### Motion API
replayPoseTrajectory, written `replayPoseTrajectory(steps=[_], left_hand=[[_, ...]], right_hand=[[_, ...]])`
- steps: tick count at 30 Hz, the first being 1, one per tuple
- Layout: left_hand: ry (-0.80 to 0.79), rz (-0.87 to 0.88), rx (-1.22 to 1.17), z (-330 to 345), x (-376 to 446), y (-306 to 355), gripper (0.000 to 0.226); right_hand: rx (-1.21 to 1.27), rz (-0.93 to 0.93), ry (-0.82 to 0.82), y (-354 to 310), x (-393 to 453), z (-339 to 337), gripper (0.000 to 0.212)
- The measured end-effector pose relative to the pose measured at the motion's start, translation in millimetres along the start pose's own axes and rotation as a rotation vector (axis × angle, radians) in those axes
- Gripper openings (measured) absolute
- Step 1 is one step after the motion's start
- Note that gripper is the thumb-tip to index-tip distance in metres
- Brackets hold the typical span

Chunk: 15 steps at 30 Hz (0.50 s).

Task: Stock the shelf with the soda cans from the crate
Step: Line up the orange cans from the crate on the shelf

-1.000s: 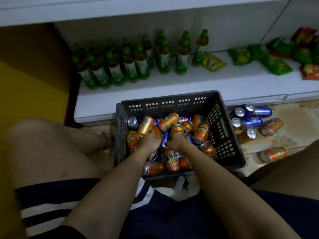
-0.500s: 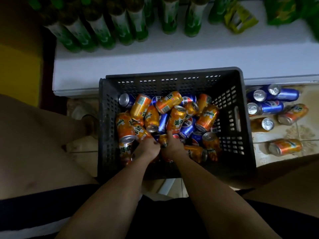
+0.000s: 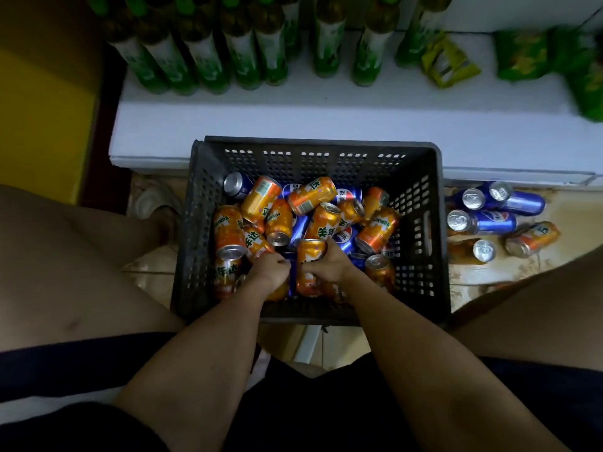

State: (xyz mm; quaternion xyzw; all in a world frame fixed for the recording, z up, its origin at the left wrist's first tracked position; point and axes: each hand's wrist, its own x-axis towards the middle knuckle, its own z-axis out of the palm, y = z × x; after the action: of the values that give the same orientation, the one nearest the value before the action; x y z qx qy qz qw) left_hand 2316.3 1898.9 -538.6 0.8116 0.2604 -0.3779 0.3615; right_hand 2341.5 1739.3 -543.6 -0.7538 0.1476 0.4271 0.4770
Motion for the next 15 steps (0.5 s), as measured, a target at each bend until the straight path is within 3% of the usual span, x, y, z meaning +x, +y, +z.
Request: replayPoseTrajectory(steps=[6,9,15], left_hand=[[0.051,0.165,-0.169,-10,-23,18,0.021],[0.111,0.282,-0.27,-35,-32,42,0.026],[0.323,0.582,-0.175,-117,-67,121,0.021]], right_hand=[[0.181,-0.13,0.032,-17,-37,-20,0.064],[0.243,-0.219,0.043,-40,-60,-34,0.073],[0.275,-0.41,0.127,-106,-105,-81,0.068]])
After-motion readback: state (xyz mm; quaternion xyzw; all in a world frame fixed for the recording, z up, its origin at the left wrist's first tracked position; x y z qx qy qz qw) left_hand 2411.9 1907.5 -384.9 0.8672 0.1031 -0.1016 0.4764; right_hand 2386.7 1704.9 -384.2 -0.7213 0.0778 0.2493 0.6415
